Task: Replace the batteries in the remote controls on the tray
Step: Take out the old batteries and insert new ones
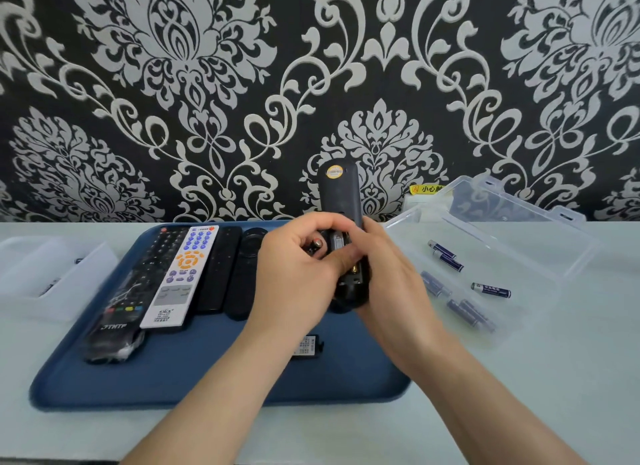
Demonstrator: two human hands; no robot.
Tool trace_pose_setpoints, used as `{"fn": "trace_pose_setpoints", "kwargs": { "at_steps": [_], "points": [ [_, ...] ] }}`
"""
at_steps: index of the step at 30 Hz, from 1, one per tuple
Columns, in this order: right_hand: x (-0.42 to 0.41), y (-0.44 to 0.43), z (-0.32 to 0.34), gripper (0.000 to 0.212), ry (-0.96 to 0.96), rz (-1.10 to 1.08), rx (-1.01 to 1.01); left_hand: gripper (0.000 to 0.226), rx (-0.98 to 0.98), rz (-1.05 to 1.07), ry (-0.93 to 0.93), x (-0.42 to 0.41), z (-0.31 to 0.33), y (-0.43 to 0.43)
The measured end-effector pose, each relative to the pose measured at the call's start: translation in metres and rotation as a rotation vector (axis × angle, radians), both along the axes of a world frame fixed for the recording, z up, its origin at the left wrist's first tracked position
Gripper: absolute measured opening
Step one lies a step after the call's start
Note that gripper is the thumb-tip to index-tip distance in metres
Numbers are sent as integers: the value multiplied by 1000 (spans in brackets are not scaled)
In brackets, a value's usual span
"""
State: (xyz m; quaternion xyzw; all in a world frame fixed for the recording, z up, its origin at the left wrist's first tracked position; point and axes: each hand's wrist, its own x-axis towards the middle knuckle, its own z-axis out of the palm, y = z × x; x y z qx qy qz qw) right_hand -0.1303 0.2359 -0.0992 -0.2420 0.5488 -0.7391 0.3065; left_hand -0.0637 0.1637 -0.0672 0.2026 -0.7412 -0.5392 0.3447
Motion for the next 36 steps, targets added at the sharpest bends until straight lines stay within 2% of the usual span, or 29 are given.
{"fn": "trace_pose_setpoints", "kwargs": {
  "at_steps": [1,6,10,15,18,21,23,25,27,31,34,36],
  "points": [
    [-3,2,2,28,1,32,-15,24,22,-5,-1,-1,0,1],
    [-13,17,12,34,-32,274,-58,16,267,-105,-49,6,-2,-13],
    [-15,19,12,32,-33,256,-27,19,337,-232,-118,10,4,-18],
    [-17,17,13,36,-39,112,-22,31,555,-409,-100,15,6,-35],
    [-20,19,16,33,-138,33,-64,32,460,-423,-118,18,5,-39],
    [-20,21,19,22,-175,51,-98,23,253,-361,-214,17,6,-36],
    [-19,22,20,31,-148,76,-75,12,79,-286,-250,15,4,-33],
    [-20,22,19,36,-163,89,-70,7,-4,-228,-193,13,1,-32],
    [-20,21,18,39,-195,92,-85,7,-46,-203,-119,13,-2,-33],
    [-18,18,15,41,-202,66,-77,25,-102,-190,-136,11,-6,-35],
    [-16,15,14,38,-214,29,-65,21,9,-83,0,9,-3,-32],
    [-15,14,15,29,-245,21,-59,19,70,-3,117,11,4,-30]
  ]
}}
